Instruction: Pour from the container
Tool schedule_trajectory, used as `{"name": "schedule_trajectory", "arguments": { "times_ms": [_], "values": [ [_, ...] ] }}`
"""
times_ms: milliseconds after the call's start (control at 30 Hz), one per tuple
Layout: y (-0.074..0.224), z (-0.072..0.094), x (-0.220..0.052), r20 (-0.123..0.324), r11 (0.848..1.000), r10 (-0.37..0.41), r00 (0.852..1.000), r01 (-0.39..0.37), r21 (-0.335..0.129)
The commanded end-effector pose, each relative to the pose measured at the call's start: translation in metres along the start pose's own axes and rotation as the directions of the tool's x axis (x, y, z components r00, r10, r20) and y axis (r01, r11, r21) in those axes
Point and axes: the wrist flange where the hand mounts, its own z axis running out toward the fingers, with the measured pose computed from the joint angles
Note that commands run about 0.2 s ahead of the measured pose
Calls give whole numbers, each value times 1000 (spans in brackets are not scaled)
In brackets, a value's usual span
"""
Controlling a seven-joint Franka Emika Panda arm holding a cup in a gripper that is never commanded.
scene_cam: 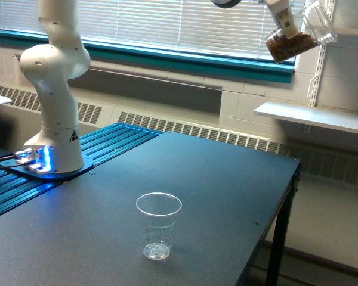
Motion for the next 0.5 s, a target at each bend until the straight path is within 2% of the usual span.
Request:
{"name": "schedule_trajectory", "arguments": {
  "times_ms": [33,400,500],
  "values": [
    [0,-1,2,-10,1000,-4,1000,4,-10],
    [-7,3,-11,6,1000,1,1000,-1,8],
    [6,8,-8,-3,1000,9,1000,-9,-11]
  ]
}}
